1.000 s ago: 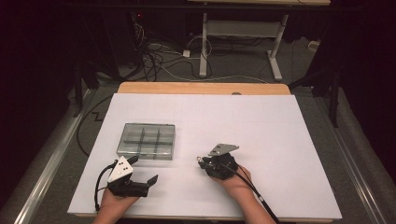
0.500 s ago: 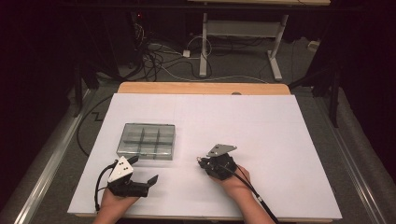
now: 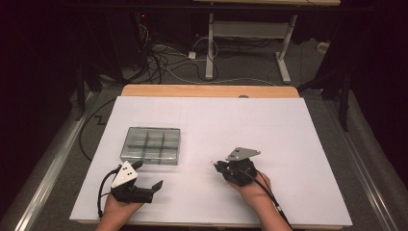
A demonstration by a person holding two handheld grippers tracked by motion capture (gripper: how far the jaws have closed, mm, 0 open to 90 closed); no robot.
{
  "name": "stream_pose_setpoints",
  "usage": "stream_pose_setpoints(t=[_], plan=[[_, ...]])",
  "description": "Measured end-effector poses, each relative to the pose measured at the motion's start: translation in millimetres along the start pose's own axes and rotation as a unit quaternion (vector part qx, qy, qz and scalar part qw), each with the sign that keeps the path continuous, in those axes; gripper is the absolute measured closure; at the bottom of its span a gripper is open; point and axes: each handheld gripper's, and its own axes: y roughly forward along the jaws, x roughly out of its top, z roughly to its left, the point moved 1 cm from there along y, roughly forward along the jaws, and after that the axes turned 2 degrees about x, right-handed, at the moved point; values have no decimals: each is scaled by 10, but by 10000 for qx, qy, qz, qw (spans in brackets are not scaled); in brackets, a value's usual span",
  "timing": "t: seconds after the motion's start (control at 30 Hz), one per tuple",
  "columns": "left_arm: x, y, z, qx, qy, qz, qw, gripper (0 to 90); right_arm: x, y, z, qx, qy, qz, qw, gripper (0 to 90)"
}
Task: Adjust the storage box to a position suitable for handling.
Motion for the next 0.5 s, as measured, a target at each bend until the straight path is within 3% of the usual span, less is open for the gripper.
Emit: stream_pose_setpoints(t=[0.27,0.5], plan=[[0,1,0,12,-5,4,10000,0,-180,-317,-123,-188,209,-187,9994,807],[1,3,1,5,-12,13,10000,0,-462,-655,-251,-496,384,-195,9978,807]])
